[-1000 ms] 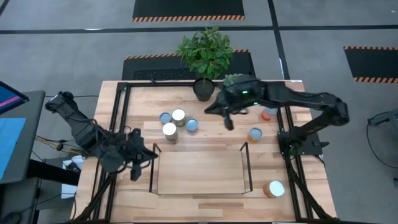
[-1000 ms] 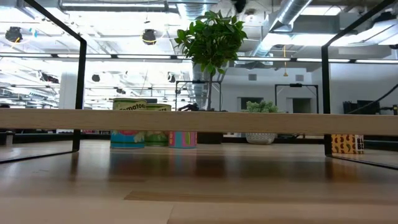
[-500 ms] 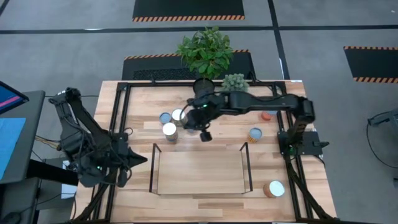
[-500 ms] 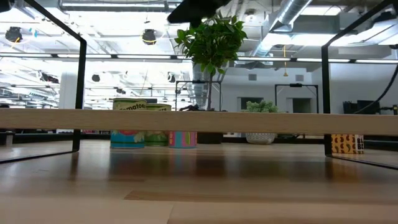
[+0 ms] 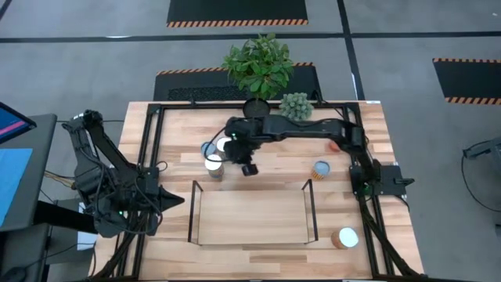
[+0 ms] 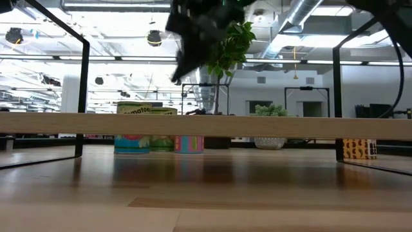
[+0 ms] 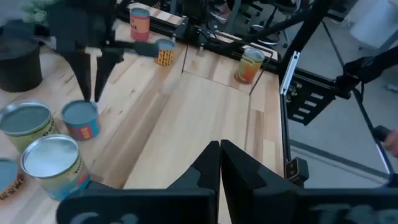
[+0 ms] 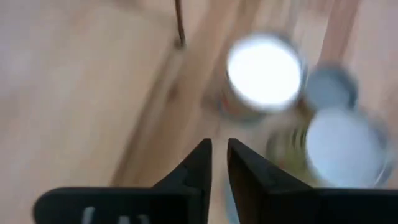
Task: Pick and place cans onto a shelf
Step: Put the blue corn can on the shelf
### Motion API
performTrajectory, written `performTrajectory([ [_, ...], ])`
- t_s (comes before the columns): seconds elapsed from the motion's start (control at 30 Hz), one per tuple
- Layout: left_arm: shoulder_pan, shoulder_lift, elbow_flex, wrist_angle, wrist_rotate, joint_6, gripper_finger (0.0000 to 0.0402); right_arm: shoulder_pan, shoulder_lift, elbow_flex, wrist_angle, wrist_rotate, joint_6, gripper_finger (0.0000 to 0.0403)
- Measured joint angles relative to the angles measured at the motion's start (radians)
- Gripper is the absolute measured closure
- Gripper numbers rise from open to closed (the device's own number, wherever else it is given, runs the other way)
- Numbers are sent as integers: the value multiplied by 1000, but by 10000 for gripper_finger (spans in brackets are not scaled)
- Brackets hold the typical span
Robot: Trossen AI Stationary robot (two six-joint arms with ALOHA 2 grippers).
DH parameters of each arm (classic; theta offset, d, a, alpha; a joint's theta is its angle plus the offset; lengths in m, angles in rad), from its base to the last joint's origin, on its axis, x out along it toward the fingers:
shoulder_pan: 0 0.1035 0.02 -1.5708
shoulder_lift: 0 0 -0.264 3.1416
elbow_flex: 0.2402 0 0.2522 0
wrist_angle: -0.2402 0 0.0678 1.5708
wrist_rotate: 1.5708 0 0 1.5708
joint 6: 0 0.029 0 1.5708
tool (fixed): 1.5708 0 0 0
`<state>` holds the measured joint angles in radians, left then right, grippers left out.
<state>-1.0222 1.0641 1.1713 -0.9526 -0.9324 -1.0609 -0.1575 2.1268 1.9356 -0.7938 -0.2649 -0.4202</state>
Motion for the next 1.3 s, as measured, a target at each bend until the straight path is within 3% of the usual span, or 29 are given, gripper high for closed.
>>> performTrajectory([
  [0.2, 0, 0, 0, 0, 1, 4, 401, -37, 25, 1, -131, 4, 6, 276],
  [0.6, 1, 0, 0, -10, -19, 21, 402, -12, 46, -30, -112, 35, -41, 170],
  [0.87, 1, 0, 0, -8, -24, 21, 401, -10, 96, -26, -56, 160, -29, 170],
  [1.3, 1, 1, 0, -8, -25, 31, 402, -13, 120, -28, -92, 158, 3, 178],
])
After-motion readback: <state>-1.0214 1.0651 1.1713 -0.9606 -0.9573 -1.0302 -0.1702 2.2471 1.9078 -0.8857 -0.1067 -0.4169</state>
